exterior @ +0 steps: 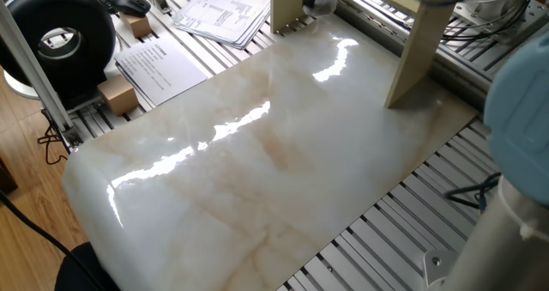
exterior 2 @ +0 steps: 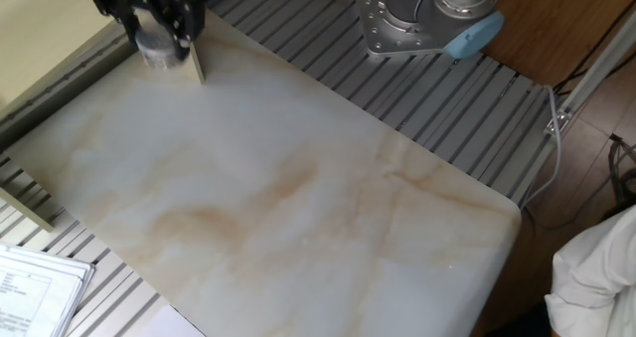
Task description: Put the object on the shelf
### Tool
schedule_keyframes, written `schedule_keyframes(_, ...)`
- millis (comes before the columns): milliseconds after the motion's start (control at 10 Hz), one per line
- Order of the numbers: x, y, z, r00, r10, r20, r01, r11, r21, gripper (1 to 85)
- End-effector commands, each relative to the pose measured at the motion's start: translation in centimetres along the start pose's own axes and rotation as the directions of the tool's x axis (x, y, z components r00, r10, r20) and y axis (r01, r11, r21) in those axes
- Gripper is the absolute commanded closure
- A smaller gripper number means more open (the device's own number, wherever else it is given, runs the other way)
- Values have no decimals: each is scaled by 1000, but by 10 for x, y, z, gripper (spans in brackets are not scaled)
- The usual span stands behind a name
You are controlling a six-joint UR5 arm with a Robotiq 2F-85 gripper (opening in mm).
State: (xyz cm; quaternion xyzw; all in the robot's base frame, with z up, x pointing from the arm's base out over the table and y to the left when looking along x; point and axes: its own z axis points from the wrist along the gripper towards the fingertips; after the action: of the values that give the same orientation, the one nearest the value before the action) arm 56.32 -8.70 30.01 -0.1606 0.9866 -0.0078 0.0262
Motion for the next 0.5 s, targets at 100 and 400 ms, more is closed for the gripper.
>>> schedule_keyframes(100, -2, -13, -14, 1000, -14, 22, 13, 1000, 13, 843)
schedule_keyframes(400, 17, -56, -11, 996, -83, 28, 82, 996, 37, 843)
